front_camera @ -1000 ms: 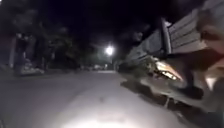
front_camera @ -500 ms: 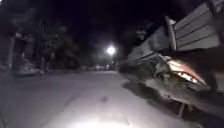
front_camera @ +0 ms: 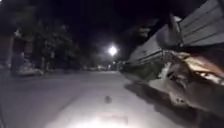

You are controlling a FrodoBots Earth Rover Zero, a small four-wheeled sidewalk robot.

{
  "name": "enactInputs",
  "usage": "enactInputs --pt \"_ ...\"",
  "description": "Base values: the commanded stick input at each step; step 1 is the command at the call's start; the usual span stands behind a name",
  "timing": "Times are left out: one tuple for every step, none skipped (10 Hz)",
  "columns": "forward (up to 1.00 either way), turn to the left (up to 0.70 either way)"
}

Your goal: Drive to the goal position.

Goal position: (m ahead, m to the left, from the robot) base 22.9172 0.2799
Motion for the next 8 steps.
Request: enactInputs --pt "0.70 0.00" --pt "0.70 0.00" --pt "0.70 0.00" --pt "0.70 0.00" --pt "0.70 0.00" --pt "0.70 0.00" --pt "0.70 0.00" --pt "0.70 0.00"
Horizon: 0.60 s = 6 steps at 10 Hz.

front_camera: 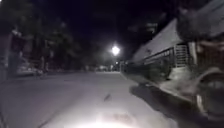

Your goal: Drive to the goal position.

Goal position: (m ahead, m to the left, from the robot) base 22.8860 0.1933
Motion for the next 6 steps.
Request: enactInputs --pt "0.70 -0.21" --pt "0.70 -0.35" --pt "0.70 -0.35" --pt "0.70 -0.35" --pt "0.70 -0.35" --pt "0.70 -0.35"
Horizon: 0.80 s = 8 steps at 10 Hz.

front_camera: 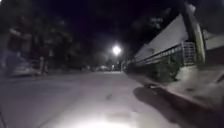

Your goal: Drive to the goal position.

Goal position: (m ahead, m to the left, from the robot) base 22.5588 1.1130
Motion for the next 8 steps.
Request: enactInputs --pt "0.70 -0.35" --pt "0.70 -0.31" --pt "0.70 -0.09" --pt "0.70 0.00" --pt "0.70 0.00" --pt "0.70 0.00" --pt "0.70 0.00" --pt "0.70 0.00"
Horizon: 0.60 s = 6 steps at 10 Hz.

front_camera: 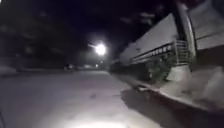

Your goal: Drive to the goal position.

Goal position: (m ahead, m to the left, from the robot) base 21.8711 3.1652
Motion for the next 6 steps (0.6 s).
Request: enactInputs --pt "0.70 0.00" --pt "0.70 0.00" --pt "0.70 0.00" --pt "0.70 0.00" --pt "0.70 0.00" --pt "0.70 0.00"
